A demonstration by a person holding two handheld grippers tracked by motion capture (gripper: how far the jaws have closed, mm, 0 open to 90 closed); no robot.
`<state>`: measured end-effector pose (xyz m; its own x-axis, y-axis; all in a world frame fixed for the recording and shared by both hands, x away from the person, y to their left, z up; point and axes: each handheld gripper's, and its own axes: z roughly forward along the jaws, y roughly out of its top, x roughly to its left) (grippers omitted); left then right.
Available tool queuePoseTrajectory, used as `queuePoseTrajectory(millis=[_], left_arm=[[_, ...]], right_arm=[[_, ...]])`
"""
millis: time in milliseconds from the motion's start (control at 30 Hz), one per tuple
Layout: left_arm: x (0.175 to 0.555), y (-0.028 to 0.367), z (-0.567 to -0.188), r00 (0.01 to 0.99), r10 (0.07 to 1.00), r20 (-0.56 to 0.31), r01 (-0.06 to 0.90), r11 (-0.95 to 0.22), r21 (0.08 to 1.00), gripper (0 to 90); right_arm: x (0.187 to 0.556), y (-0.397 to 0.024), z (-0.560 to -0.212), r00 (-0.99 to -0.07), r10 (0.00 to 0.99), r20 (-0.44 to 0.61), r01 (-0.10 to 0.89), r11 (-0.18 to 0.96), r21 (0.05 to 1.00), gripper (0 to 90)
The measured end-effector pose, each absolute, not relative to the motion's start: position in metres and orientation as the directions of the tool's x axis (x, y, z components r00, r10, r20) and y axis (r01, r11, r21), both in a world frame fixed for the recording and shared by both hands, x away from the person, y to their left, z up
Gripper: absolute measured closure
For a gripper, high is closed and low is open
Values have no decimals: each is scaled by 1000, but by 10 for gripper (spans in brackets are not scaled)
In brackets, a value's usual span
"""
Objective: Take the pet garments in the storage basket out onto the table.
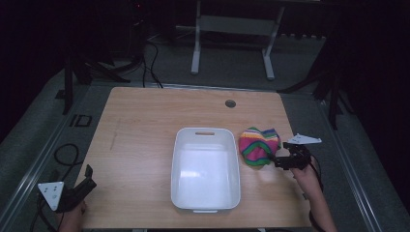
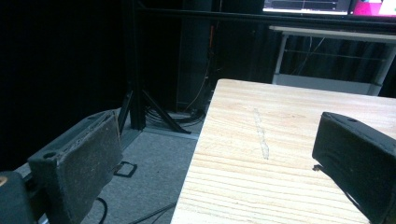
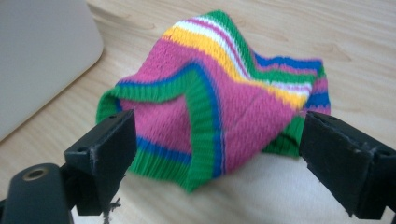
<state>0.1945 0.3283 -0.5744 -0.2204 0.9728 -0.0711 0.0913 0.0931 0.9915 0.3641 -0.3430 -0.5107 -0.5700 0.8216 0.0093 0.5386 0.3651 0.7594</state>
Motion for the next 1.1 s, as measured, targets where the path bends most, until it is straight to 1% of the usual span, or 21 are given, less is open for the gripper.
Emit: queuePoseTrajectory(millis=[200, 300, 467, 500, 633, 767, 800, 833, 933, 1100], left_arm=[[194, 329, -574, -220, 973, -73, 91, 95, 991, 19], [194, 328, -574, -219, 973, -74, 90, 95, 991, 18], [194, 329, -574, -219, 973, -74, 91, 95, 991, 19], [194, 328, -574, -219, 973, -72, 90, 94, 991, 19], [194, 328, -574, -220, 973, -72, 91, 94, 991, 19], [194, 328, -574, -221, 973, -71, 90, 93, 992, 18], [194, 328, -574, -221, 973, -71, 90, 93, 992, 19], [194, 328, -574, -221, 973, -71, 90, 93, 992, 19], [194, 328, -574, -221, 973, -69, 91, 91, 992, 19], [195, 328, -574, -222, 973, -68, 90, 90, 992, 19]], right_arm=[[342, -353, -517, -533, 846, 13, 531, 323, 783, 114], [333, -358, -522, -530, 848, 22, 531, 312, 788, 115], [319, -365, -529, -504, 864, 6, 517, 296, 803, 114], [313, -370, -533, -490, 871, 22, 511, 267, 817, 115], [301, -378, -539, -465, 885, 27, 485, 229, 844, 115], [292, -383, -541, -446, 895, 7, 451, 218, 866, 114], [286, -386, -542, -424, 906, 10, 433, 193, 881, 114], [286, -386, -542, -424, 906, 10, 433, 193, 881, 114], [275, -391, -546, -380, 925, -26, 390, 185, 902, 114], [264, -398, -551, -300, 954, -27, 361, 139, 922, 115]])
